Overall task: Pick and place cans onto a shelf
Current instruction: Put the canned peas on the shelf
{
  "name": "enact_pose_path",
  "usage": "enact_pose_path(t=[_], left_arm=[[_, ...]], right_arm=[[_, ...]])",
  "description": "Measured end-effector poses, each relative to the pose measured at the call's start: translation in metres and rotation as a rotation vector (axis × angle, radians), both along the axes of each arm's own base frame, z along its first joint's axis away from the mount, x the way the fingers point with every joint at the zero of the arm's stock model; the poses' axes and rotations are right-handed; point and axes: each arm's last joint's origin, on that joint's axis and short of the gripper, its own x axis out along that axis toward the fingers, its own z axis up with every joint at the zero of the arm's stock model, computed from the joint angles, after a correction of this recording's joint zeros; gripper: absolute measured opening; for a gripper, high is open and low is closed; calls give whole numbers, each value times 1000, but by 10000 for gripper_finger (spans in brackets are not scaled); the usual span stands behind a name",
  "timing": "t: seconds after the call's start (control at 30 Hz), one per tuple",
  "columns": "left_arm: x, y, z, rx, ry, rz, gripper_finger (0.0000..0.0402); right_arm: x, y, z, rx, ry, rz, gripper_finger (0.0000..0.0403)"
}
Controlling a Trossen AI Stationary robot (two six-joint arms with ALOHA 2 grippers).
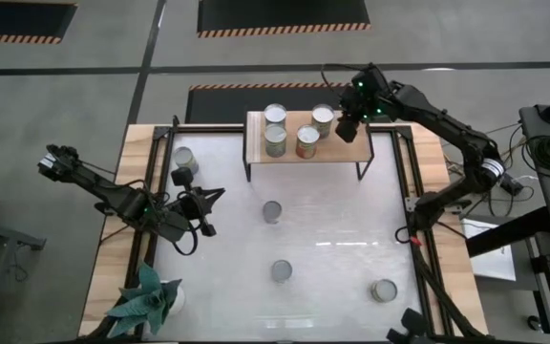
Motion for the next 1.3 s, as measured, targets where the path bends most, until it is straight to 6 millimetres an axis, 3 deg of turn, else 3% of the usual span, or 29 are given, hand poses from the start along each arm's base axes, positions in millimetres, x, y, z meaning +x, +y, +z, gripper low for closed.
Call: enact_pose_path(t=[0.2,0.4,0.87,1.3], left_arm=[[0,0,0,3,3,-1,0],[0,0,0,5,4,-2,0],[0,0,0,7,5,-3,0],[0,0,0,7,5,-3,0]], right_arm=[[11,-10,-7,-16,-32,3,60],[23,-14,-11,-34,-82,34,32],[47,-20,-20,-72,-147,85,28],[51,-22,-19,-91,-174,85,28]])
